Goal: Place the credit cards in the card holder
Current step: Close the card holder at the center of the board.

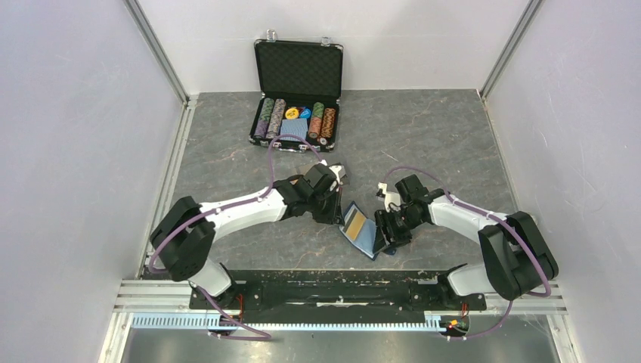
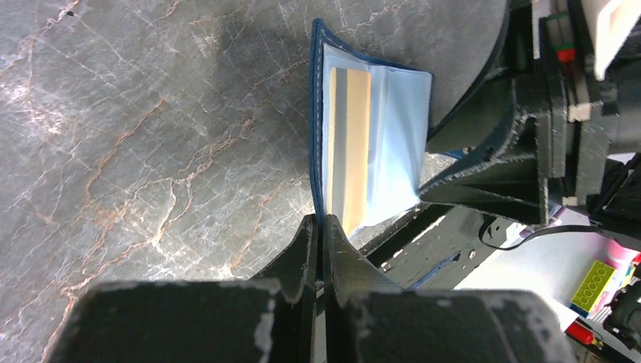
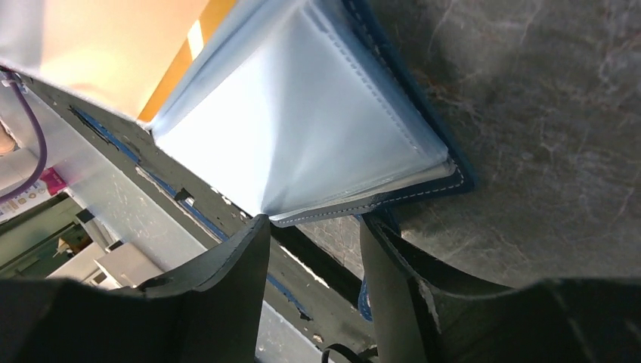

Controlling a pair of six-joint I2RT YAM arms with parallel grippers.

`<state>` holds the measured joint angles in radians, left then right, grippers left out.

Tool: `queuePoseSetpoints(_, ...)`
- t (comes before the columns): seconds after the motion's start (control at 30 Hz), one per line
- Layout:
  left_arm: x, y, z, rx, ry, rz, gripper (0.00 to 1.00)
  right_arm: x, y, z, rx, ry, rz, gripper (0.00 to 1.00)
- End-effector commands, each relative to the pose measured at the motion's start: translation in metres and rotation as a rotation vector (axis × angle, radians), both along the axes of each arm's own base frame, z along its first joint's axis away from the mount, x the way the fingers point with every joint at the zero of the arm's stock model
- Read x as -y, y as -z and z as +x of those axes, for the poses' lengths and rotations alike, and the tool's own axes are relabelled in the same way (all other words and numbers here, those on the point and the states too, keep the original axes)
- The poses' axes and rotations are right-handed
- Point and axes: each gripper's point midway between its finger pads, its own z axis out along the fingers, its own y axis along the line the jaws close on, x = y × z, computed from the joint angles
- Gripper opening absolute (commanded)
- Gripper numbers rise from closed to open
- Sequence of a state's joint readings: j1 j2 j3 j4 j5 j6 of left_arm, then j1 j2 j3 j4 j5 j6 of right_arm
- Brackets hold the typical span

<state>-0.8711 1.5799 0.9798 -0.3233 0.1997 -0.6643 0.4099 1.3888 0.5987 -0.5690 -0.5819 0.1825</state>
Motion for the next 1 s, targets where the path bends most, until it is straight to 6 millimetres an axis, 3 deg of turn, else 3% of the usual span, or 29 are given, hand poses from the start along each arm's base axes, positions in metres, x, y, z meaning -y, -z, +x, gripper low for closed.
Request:
queuePoseSetpoints(0.0,-0.023,-0.01,0.006,0.081,-0.039,0.068,0.03,0.022,0.023,0.008,0.064,-0.007,-0.133,0.52)
queuePoseSetpoints(0.17,0.006,-0.019,-0.012,0.07,0.098,-0.018,0.22,0.015,0.021,0.015,0.085,0.005,-0.096,0.54)
queuePoseSetpoints(0.33,0.041,-0.018,-0.028,0.027,0.192,-0.101,0.27,0.006,0.021,0.018,0.081,0.02,-0.052,0.55)
queuePoseSetpoints(0.47,0.053,-0.016,-0.03,0.015,0.196,-0.113,0.28,0.002,0.013,0.024,0.108,0.038,-0.027,0.57)
queuePoseSetpoints(0.7,0.027,-0.004,-0.012,0.041,0.109,-0.025,0.48,0.001,0.012,0.026,0.121,0.051,-0.023,0.61)
queuePoseSetpoints(0.97,-0.025,0.028,0.014,-0.01,-0.051,0.044,0.55,0.005,0.02,0.022,0.113,0.065,-0.039,0.6)
